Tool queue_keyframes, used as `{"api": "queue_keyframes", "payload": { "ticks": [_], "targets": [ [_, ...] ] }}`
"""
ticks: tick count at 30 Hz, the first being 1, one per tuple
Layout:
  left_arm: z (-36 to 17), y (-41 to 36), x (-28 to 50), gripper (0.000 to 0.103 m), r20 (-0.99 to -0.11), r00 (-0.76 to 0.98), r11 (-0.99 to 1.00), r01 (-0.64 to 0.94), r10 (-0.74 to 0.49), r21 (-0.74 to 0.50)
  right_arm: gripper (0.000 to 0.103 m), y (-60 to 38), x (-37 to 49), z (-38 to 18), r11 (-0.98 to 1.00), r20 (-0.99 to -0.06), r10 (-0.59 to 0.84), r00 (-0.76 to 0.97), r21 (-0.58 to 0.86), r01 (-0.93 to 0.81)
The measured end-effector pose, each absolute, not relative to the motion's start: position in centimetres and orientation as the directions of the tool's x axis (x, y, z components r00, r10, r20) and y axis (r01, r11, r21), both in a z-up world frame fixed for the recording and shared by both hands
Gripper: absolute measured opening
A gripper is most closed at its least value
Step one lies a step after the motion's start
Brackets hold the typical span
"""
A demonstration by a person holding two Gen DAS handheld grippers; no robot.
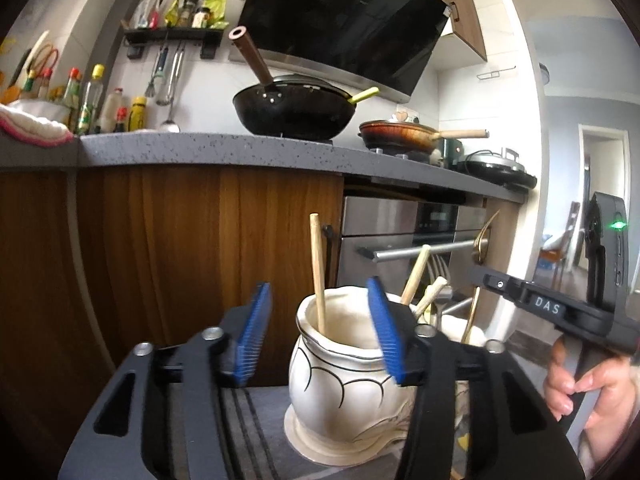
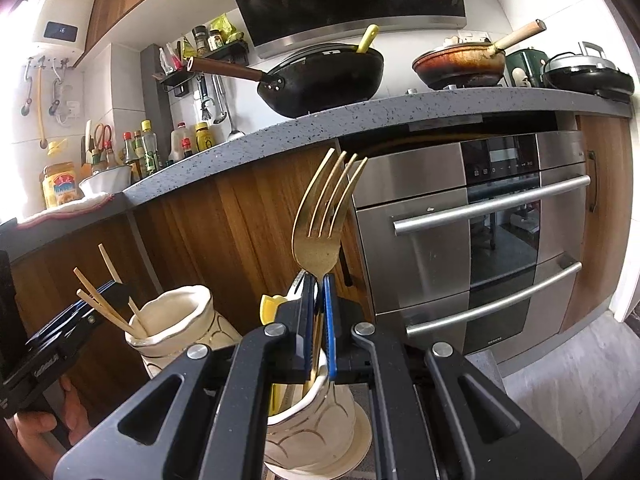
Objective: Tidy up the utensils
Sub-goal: 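Open the left tool while the right tool releases the gold fork into the short cup, then move both tools back down to the remaining utensils on the cloth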
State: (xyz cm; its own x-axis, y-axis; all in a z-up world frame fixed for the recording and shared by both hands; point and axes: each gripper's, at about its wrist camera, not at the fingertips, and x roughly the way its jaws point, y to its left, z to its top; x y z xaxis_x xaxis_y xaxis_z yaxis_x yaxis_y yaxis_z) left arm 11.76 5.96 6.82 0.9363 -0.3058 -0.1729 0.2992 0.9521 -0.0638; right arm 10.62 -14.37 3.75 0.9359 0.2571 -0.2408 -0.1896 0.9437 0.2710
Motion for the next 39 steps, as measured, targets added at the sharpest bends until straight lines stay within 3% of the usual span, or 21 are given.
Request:
{"api": "queue_keyframes", "payload": {
  "ticks": [3,5,7,14,19,21,26,39],
  "targets": [
    [7.0,5.9,11.2,0.08,-0.15,0.947,0.959,0.278,-0.282,-0.052,0.011,-14.5,10.7,3.7,0.943,-0.242,0.257,0.936,0.276,-0.187],
    [7.1,6.0,11.0,0.086,-0.134,0.953,0.962,0.266,-0.271,-0.056,0.012,-14.4,10.6,3.8,0.945,-0.238,0.253,0.938,0.27,-0.186],
    [7.1,6.3,11.0,0.091,-0.129,0.957,0.965,0.253,-0.26,-0.069,0.021,-14.4,10.5,3.9,0.945,-0.236,0.254,0.938,0.268,-0.189],
    [7.1,6.8,11.0,0.096,-0.126,0.964,0.97,0.225,-0.235,-0.091,0.054,-14.4,10.2,4.0,0.944,-0.238,0.258,0.936,0.27,-0.191],
    [7.2,6.7,10.9,0.098,-0.146,0.967,0.977,0.195,-0.207,-0.087,0.089,-14.3,9.2,4.4,0.945,-0.231,0.263,0.937,0.255,-0.203],
    [7.2,6.8,10.6,0.098,-0.155,0.969,0.979,0.182,-0.194,-0.091,0.096,-14.2,8.6,4.5,0.949,-0.228,0.255,0.94,0.244,-0.199],
    [7.4,6.9,9.4,0.098,-0.176,0.976,0.99,0.118,-0.13,-0.076,0.098,-14.4,6.8,4.5,0.959,-0.228,0.24,0.944,0.209,-0.193],
    [5.6,4.9,5.1,0.098,-0.271,0.95,0.986,0.164,-0.154,0.016,0.098,-16.2,3.3,2.3,0.965,-0.328,0.219,0.919,0.211,-0.155]
  ]
}}
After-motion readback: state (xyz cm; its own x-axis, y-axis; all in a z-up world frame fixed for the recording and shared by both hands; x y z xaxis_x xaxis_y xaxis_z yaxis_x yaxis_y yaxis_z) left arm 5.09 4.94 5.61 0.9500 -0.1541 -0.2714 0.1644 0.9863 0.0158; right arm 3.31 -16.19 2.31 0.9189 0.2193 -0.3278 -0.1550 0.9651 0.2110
